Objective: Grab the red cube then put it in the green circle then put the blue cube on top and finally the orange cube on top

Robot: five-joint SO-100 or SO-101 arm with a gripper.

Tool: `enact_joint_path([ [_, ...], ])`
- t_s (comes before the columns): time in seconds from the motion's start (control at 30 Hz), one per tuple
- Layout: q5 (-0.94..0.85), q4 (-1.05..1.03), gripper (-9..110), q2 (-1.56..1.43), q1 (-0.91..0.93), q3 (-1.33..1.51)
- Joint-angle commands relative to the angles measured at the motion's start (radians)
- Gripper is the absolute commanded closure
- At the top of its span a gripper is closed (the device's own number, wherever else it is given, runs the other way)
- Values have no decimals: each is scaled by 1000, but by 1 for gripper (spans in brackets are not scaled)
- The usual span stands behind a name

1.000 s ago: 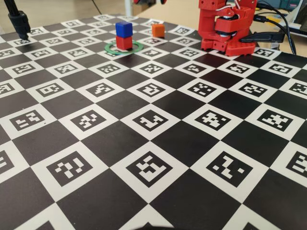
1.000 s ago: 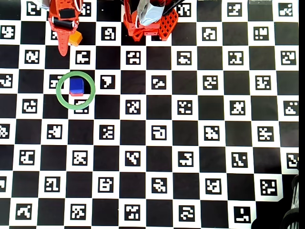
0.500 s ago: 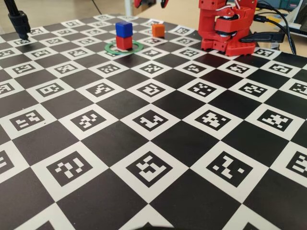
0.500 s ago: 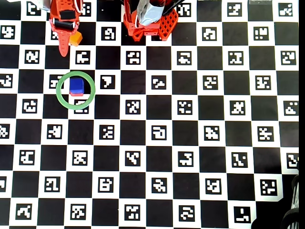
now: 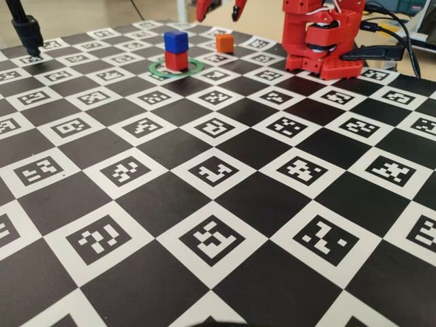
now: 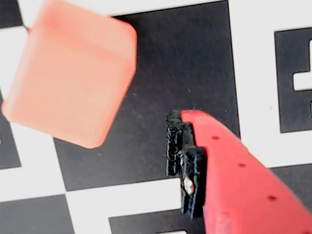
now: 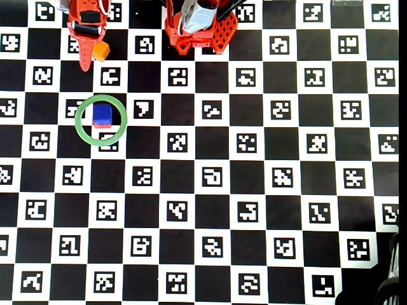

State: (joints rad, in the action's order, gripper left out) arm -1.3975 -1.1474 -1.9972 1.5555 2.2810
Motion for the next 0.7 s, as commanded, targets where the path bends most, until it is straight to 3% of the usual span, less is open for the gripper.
enact_joint_path([
  [0.0,-12,38,56,-14,15,14],
  [0.67,-6,258,56,66,17,133],
])
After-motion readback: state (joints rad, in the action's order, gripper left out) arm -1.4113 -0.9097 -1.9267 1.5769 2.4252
